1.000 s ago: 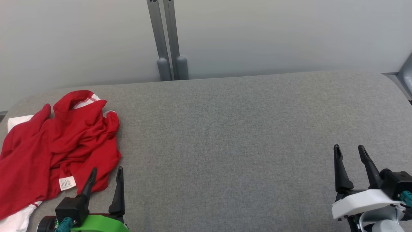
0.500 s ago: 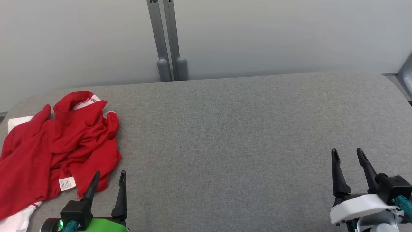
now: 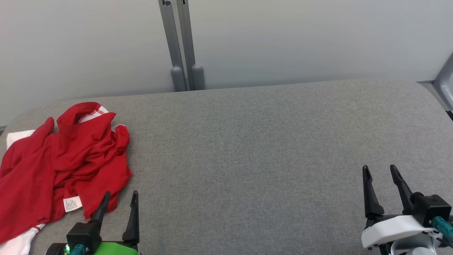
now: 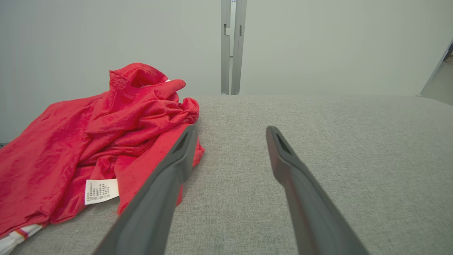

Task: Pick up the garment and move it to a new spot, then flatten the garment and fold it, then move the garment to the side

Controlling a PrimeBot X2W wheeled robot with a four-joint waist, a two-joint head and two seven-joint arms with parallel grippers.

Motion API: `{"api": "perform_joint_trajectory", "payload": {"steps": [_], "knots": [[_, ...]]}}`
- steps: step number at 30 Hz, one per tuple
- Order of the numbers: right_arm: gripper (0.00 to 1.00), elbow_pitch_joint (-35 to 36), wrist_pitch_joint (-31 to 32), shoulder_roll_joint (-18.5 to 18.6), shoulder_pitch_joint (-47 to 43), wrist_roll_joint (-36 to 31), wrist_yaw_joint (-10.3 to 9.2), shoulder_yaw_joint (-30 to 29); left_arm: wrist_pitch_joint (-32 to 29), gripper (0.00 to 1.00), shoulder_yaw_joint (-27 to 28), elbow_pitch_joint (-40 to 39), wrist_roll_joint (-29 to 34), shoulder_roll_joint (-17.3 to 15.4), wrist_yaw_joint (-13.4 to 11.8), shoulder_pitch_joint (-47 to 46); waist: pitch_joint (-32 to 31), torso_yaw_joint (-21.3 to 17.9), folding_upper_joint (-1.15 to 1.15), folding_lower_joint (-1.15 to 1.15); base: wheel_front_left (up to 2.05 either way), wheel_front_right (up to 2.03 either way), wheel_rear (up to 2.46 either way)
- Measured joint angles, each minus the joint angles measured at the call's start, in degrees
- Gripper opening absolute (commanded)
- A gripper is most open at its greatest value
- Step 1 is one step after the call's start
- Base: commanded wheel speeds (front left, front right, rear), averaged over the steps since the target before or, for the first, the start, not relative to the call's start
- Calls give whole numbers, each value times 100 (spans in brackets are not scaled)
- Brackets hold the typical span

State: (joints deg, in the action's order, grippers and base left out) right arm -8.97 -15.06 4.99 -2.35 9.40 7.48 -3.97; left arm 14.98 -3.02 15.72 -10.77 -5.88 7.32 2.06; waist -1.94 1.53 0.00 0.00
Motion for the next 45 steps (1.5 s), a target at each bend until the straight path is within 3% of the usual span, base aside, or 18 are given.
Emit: {"api": "perform_joint_trajectory", "payload": {"steps": [13,23,29,45], "knots": [[100,0,0,9,-24,25,0,2,0,100,-3,7,-20,-4,1,-7,-3,34,0,0,0,0,0],[100,44,0,8,-49,53,0,29,5,100,27,15,-27,-19,7,-44,-2,327,0,0,0,0,0],[100,66,0,3,-128,62,0,59,7,100,19,24,-27,-9,7,-88,-5,768,0,0,0,0,0],[100,-2,0,-96,-32,136,0,369,8,100,343,-88,-16,-114,7,57,-65,2394,0,0,0,0,0]]}}
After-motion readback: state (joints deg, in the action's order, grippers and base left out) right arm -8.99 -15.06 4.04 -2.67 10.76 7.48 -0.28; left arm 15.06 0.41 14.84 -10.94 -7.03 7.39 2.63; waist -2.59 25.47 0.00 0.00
